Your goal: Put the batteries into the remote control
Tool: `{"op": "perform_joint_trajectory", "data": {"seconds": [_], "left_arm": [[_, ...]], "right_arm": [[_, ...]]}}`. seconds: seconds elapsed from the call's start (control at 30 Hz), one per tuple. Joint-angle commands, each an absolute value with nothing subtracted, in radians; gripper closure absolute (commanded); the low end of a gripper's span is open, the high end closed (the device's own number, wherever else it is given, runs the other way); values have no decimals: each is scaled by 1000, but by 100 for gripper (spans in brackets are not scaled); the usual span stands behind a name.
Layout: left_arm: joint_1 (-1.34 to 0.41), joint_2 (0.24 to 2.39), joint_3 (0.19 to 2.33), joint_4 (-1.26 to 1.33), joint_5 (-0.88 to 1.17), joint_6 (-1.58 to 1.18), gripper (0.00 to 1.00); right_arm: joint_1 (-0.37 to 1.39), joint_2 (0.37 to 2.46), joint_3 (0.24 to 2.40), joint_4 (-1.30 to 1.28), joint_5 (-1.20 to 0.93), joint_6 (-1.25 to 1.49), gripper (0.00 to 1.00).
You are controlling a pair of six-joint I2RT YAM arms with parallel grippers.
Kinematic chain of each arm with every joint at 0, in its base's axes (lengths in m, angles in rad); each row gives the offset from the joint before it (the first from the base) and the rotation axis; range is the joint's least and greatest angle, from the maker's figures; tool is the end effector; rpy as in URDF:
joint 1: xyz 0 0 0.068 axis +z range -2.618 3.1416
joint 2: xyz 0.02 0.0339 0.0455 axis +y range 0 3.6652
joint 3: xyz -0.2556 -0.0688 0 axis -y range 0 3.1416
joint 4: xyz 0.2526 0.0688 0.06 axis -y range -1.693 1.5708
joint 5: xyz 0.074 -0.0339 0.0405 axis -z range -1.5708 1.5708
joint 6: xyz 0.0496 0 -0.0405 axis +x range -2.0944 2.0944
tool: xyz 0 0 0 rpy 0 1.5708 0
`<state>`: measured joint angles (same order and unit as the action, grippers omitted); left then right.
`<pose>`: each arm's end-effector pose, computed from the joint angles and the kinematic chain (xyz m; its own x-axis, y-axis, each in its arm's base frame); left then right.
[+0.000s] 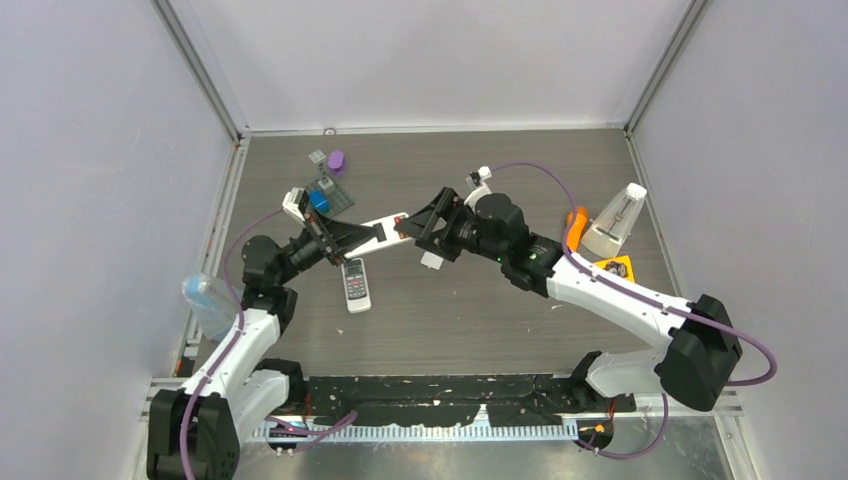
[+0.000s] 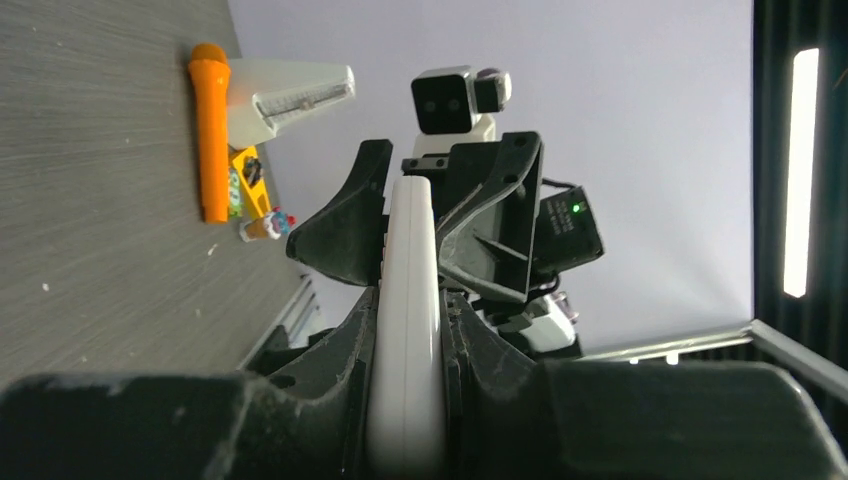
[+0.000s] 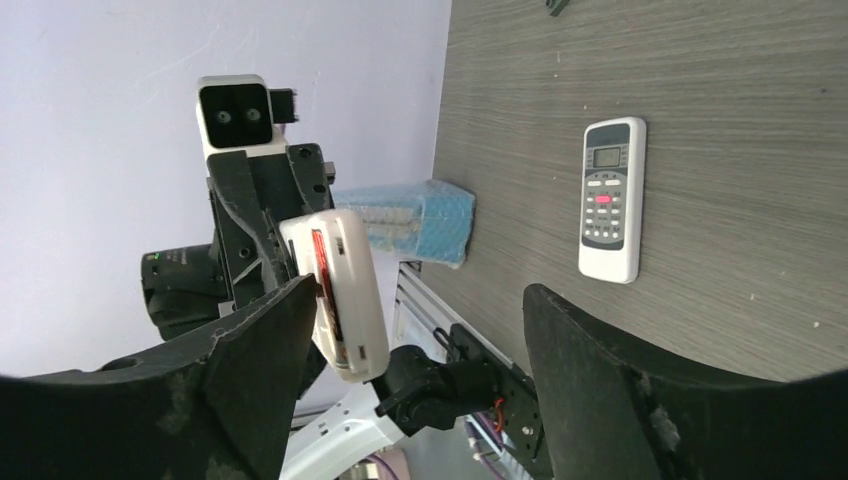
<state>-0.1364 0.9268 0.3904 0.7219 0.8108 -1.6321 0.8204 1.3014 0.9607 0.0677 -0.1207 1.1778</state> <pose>0.2137 -0.0656 0.2603 -0.8092 -0.5830 -0.0732 0.1334 -0.0609 -0.9892 0.2198 0.2445 0.2988 -0.8142 0.4715 -0.3388 -0.1385 0.4089 0.9020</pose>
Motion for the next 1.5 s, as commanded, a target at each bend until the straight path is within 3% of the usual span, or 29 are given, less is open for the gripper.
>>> {"op": "perform_joint_trajectory", "data": {"seconds": [0.0,0.27,0.33,0.57,0.77,0.93,1.03,1.23,1.47], "left_arm": [[-140,924,465,691,906,-1443,100],[-137,944,506,645,975,-1391,100],[-135,955,512,651,992,-1400,100],[-127,1047,499,886,1091,-1555,100],[-122,1138,481,1179,1108,-1742,100],[-121,1154,483,1203,1110,-1754,100],[-123,1154,486,1192,1117,-1740,100],[-122,1140,491,1111,1137,-1674,100],[-121,1117,499,1013,1136,-1610,100]], "right_arm": [[801,1230,1017,29,-112,1050,19],[773,1245,1062,38,-294,888,19],[769,1256,1067,57,-363,866,22],[737,1294,1062,158,-566,886,50],[732,1295,1090,98,-637,794,53],[732,1291,1095,81,-653,771,62],[728,1286,1087,79,-647,770,62],[709,1263,1072,89,-639,783,50],[694,1257,1049,105,-673,801,60]]}}
